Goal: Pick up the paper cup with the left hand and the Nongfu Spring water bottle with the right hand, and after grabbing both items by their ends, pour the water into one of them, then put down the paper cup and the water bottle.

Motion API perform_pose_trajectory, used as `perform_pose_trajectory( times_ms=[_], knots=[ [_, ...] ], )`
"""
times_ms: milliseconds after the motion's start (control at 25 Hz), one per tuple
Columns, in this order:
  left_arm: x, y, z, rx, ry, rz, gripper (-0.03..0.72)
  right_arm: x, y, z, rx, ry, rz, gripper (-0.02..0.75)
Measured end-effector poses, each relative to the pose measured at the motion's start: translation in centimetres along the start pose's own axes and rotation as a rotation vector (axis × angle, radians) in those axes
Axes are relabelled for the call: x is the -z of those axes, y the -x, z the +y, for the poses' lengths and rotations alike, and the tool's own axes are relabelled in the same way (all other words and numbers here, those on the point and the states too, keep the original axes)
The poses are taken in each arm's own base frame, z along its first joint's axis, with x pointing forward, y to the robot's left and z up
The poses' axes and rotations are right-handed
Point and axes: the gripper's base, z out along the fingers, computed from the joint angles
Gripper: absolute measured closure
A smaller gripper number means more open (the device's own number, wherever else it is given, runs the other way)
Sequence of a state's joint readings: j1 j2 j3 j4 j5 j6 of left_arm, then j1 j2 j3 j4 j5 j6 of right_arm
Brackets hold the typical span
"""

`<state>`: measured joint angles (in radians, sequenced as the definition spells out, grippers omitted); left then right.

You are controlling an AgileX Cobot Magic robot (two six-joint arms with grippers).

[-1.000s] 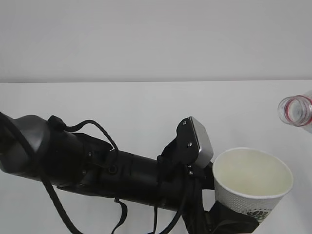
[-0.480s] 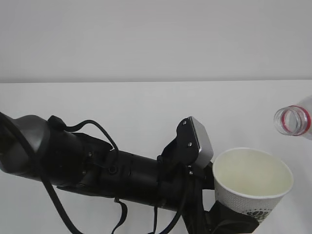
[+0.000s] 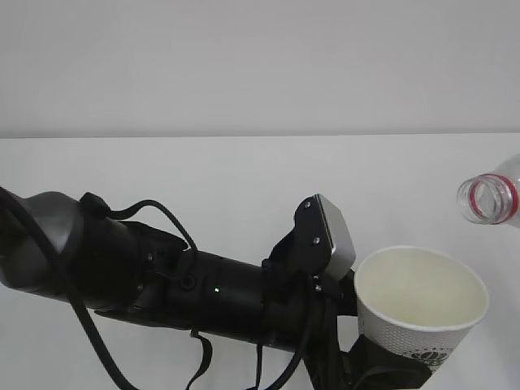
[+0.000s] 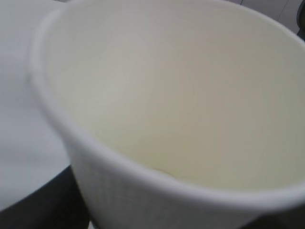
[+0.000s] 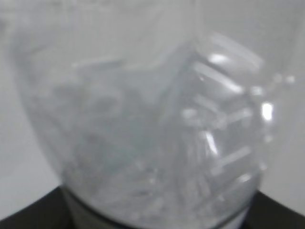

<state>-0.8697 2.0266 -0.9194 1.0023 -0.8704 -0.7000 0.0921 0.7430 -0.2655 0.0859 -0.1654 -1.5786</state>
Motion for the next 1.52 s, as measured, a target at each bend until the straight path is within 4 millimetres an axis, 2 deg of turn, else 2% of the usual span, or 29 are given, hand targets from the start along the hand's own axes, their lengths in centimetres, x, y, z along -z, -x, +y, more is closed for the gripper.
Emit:
perform_pose_trajectory(
  times_ms=[1520],
  knots=[
    [0.00,0.00,0.00,0.000,0.000,0.000,0.143,0.00,0.00,-0.22,0.056,-0.024,0.001,0.332]
  ],
)
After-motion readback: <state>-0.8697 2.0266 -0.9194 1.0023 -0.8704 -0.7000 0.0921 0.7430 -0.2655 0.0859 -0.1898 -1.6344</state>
